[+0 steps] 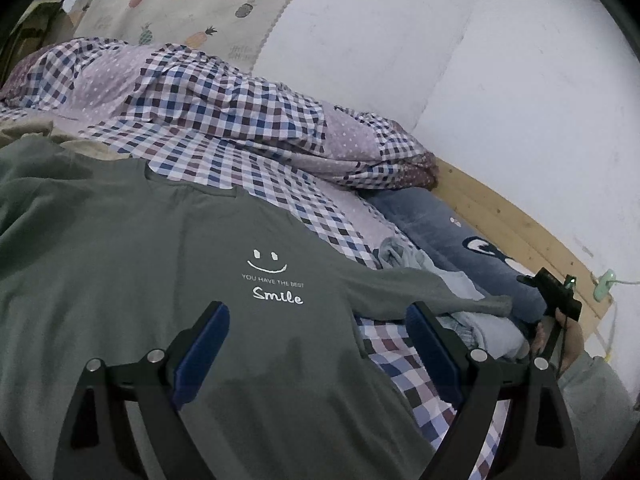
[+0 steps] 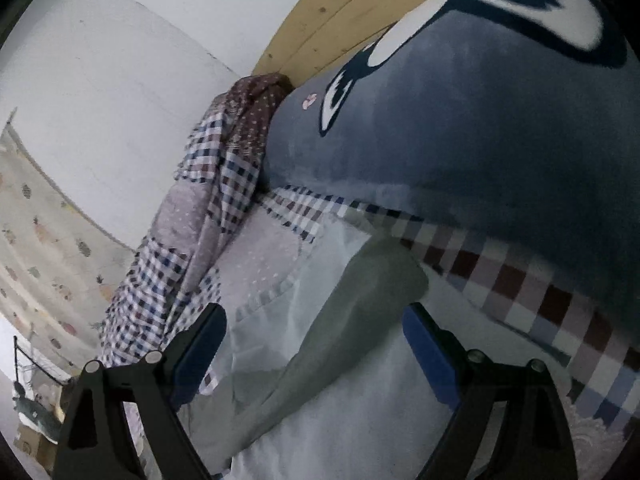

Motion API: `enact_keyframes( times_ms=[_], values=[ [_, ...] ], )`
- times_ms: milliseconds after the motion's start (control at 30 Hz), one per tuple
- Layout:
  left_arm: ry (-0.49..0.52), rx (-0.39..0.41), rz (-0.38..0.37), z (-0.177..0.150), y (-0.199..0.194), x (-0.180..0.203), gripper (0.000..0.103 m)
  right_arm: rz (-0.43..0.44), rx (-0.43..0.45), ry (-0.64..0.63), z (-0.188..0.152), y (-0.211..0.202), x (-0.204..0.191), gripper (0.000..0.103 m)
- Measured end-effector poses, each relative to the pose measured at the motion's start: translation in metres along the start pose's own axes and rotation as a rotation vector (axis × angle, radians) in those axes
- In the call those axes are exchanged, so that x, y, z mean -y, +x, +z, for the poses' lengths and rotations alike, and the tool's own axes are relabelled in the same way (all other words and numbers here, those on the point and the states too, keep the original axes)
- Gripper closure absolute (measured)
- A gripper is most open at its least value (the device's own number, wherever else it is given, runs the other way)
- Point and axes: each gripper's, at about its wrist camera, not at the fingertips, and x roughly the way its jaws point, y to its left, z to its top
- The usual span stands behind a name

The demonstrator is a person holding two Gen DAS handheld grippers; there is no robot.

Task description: Fold clothes

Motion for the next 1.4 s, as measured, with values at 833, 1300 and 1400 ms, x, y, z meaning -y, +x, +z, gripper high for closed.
enact_keyframes(
  times_ms=[833, 1300, 1400],
  values=[
    [-0.291, 0.144, -0.091, 0.048, -0.048, -0.064, 0.011, -0.035, -0.046, -0.653, -0.076, 0.006, -0.223, 0.100],
    [-0.545, 0.052, -0.113, 0.053, -0.046, -0.136, 0.011, 0.340, -0.272, -1.218, -0.327, -0.022, -0.397, 0.097],
    [-0.589, -0.037, -0.077, 0.045, -0.030, -0.148, 0.011, 0.320, -0.363, -1.305, -0.367, -0.017, -0.389, 0.089]
  ],
)
